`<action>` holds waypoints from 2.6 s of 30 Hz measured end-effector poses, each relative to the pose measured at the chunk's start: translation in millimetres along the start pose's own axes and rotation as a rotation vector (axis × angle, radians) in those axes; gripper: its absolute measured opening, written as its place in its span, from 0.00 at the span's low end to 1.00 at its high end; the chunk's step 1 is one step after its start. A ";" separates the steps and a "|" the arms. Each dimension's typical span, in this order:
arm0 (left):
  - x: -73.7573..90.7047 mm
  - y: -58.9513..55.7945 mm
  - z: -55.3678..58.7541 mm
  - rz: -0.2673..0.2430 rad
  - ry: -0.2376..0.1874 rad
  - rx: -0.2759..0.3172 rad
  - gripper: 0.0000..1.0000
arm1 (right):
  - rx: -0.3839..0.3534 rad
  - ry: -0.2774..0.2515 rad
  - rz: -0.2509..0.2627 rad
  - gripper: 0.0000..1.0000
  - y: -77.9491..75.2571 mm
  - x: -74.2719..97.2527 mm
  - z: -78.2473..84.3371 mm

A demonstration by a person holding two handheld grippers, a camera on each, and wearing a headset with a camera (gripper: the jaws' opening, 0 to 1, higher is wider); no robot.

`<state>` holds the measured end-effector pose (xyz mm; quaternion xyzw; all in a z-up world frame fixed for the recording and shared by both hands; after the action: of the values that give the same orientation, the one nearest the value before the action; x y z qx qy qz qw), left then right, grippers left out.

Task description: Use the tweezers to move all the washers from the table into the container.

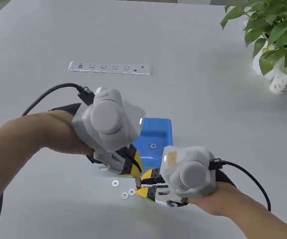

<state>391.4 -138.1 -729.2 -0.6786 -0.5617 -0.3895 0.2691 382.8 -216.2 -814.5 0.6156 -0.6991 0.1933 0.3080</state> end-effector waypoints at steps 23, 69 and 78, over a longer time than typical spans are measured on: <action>-1.6 2.1 -1.8 -0.002 -0.012 0.005 0.05 | -0.020 0.001 0.019 0.10 0.2 0.4 1.9; 30.6 4.8 -15.0 -0.012 -0.018 0.012 0.05 | -0.001 -0.014 0.028 0.09 2.6 20.6 -24.6; 43.9 9.6 -23.5 -0.021 -0.017 0.002 0.05 | 0.000 -0.029 0.037 0.09 -0.2 30.9 -36.3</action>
<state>398.3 -134.8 -679.1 -0.6757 -0.5714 -0.3861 0.2607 388.3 -215.5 -767.2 0.6052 -0.7149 0.1901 0.2942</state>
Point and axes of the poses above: the centre of the closed fingertips' face, and the gripper's own axes: x roughly backward along the fingers, y roughly to its left, z roughly out of its underside, the point moved 8 cm from there along x, roughly backward along the fingers, and after that the axes turned 9 degrees about -x, right-handed, at the moved point
